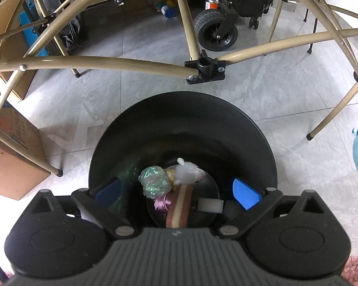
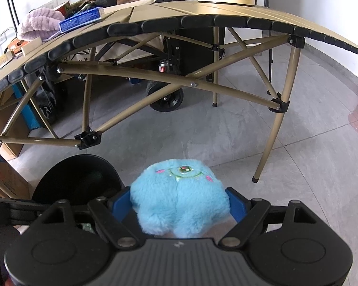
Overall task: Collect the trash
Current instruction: 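Open the left tool to drop the plastic bag into the bin, then lower the blue plush into the bin and open the right tool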
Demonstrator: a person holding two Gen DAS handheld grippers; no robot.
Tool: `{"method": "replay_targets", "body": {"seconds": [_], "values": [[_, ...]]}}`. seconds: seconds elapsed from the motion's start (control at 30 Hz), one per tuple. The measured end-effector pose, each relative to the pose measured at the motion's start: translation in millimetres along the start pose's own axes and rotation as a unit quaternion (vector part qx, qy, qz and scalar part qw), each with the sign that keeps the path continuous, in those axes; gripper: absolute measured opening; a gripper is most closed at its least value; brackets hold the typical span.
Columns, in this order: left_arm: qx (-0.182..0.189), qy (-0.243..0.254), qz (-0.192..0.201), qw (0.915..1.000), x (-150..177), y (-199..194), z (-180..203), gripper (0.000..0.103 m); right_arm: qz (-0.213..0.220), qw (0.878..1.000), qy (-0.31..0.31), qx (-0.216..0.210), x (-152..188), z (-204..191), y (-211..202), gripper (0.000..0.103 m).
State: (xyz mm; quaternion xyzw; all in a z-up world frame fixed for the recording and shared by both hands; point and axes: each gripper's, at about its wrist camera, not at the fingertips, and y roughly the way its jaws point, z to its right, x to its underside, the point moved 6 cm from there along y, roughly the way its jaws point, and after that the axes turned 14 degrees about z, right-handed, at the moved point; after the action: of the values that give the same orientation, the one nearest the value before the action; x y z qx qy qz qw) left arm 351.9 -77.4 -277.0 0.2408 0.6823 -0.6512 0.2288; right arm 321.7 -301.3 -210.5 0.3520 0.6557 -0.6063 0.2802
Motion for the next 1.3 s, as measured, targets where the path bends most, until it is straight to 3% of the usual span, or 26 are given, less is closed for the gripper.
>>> {"method": "replay_targets", "body": {"seconds": [0.7, 1.3], "values": [[0.009, -0.008, 0.024, 0.9996, -10.4, -26.6, -16.3, 0.103, 0.005, 1.0, -0.007, -0.013, -4.3, -13.5, -1.2, 0.082], [-0.004, -0.043, 0.056, 0.9975, -19.3, -65.5, -68.7, 0.103, 0.009, 0.998, -0.031, -0.048, -9.8, -60.6, -0.3, 0.082]]}}
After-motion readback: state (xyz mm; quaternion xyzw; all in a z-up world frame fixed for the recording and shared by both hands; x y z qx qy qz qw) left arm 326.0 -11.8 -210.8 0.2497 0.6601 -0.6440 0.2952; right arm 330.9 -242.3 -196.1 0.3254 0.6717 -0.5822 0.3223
